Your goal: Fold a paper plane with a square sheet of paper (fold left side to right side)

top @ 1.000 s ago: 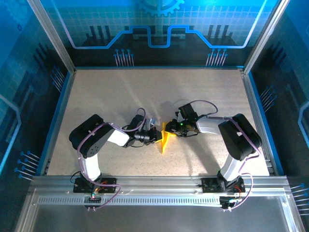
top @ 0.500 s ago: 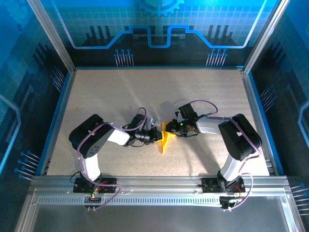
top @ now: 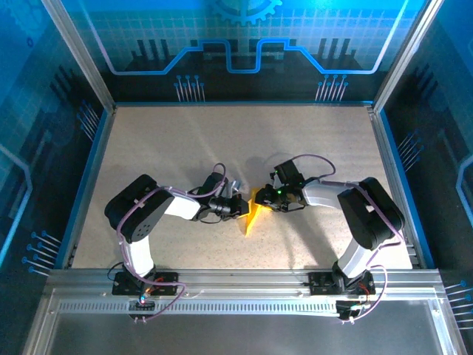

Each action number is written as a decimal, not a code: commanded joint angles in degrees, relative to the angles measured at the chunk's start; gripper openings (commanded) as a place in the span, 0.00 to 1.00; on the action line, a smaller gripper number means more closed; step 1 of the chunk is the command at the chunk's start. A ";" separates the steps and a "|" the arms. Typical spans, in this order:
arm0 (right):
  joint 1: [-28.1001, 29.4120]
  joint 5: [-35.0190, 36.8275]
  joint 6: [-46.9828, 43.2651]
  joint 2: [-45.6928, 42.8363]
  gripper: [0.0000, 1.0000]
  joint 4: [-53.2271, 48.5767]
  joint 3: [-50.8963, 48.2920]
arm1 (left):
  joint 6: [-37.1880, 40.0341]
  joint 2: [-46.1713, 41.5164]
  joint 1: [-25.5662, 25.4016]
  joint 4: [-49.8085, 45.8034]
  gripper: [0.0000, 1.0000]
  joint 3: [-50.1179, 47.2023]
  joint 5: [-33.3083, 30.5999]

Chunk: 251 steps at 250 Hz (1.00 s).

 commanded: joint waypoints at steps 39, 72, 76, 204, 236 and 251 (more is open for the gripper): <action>0.43 0.20 -0.06 -1.82 0.35 -1.61 -0.87 | 3.70 3.32 -0.25 -7.97 0.00 0.81 -9.20; 0.23 -0.05 -0.33 -2.16 0.35 -1.90 -0.78 | 4.30 3.92 -1.54 -9.22 0.00 2.26 -9.47; 0.21 -0.08 -0.41 -2.18 0.35 -1.88 -0.78 | 4.34 4.00 -1.58 -9.35 0.00 2.39 -9.51; -0.46 1.31 -1.98 -6.42 0.20 -5.26 0.30 | 5.16 4.55 -2.87 -12.50 0.00 4.73 -11.23; 0.33 1.18 -2.50 -3.81 0.16 -5.65 3.25 | 5.23 4.55 -2.94 -12.81 0.00 4.81 -11.27; 0.51 1.38 -2.61 -2.36 0.15 -5.66 4.11 | 5.24 4.55 -2.95 -12.94 0.00 4.90 -11.26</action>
